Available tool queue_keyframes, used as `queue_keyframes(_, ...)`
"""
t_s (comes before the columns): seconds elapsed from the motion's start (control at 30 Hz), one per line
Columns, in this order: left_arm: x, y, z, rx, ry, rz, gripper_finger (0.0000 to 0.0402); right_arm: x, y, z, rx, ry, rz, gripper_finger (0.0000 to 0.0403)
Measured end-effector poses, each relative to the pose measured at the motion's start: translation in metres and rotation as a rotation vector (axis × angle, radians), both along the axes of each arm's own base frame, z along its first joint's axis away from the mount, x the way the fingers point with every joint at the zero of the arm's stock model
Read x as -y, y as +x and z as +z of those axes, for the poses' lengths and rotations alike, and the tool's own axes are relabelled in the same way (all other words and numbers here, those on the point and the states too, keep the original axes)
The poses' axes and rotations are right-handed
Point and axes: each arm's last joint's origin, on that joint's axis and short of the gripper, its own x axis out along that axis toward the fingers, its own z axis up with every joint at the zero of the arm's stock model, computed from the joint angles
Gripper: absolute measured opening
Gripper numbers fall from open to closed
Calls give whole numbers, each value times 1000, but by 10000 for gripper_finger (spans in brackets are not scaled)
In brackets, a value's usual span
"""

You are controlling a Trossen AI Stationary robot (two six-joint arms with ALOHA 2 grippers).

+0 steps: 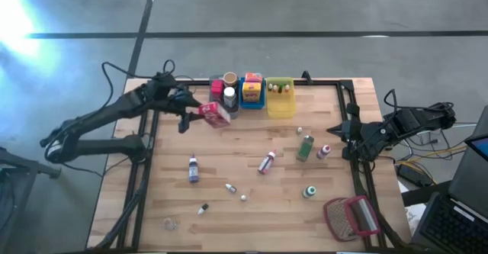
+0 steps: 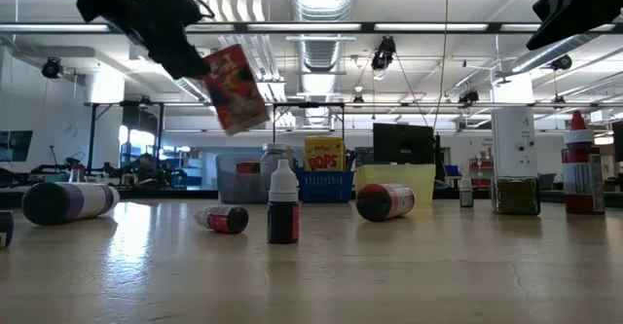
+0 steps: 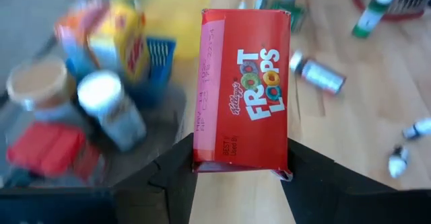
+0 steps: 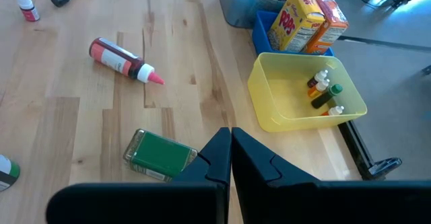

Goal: Pick & Place Kitchen Items
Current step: Put the red cereal box into the blue bin

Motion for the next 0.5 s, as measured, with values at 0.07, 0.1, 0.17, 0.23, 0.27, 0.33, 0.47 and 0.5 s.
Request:
queue_keyframes(0.07, 0, 7, 2, 32, 23, -22, 193, 0, 0, 0, 0, 0, 0, 8)
queue_keyframes(0.1, 0, 11, 2, 46, 34, -34, 193, 0, 0, 0, 0, 0, 0, 8)
queue_keyframes(0.17, -1, 20, 2, 78, 57, -53, 193, 0, 0, 0, 0, 0, 0, 8)
queue_keyframes(0.23, -5, 31, 0, 99, 77, -66, 193, 0, 0, 0, 0, 0, 0, 8)
queue_keyframes(0.27, -7, 36, -2, 97, 84, -72, 193, 0, 0, 0, 0, 0, 0, 8)
queue_keyframes(0.33, -12, 47, -3, 82, 104, -68, 193, 0, 0, 0, 1, 0, 0, 8)
queue_keyframes(0.47, -27, 72, -2, 29, 146, -48, 193, 0, 0, 0, 0, 0, 0, 8)
queue_keyframes(0.5, -31, 78, -1, 19, 146, -50, 193, 0, 0, 0, 0, 0, 0, 8)
